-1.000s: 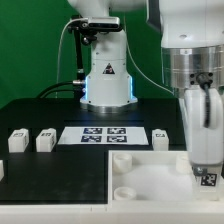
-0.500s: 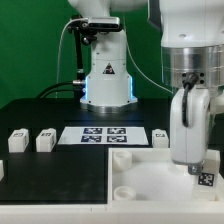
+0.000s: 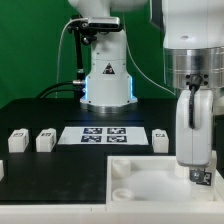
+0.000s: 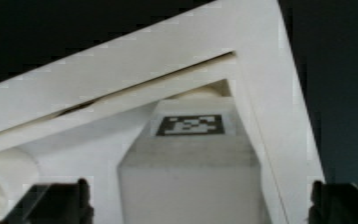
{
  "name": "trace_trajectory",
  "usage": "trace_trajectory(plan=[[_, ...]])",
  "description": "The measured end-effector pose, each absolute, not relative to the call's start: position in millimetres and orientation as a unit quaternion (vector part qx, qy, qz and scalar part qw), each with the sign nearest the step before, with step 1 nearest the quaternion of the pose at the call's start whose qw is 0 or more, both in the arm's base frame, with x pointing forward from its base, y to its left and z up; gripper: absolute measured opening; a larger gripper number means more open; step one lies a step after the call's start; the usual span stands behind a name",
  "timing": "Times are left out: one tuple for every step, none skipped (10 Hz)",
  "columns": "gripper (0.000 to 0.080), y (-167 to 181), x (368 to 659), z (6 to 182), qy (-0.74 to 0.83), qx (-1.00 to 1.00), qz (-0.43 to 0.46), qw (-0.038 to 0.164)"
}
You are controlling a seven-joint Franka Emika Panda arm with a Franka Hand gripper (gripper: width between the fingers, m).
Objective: Assemble one leg
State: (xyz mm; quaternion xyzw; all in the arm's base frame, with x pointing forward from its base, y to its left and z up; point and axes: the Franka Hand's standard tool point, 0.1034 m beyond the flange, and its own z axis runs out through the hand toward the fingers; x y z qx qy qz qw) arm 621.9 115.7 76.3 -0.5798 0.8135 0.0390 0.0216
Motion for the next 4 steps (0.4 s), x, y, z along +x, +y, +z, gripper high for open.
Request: trace_trajectory(plan=[[0.0642, 125.6, 618.0, 84.7, 0.809, -0.586, 0.04, 0.026], [0.0648, 132.5, 615.8, 93.6, 0.806, -0.589, 0.04, 0.03], [0.0648, 134.5, 615.9, 96.4, 0.805, -0.591, 0.041, 0.032], [0.0649, 133.8, 615.2, 94.2, 0.805, -0.591, 0.041, 0.03]])
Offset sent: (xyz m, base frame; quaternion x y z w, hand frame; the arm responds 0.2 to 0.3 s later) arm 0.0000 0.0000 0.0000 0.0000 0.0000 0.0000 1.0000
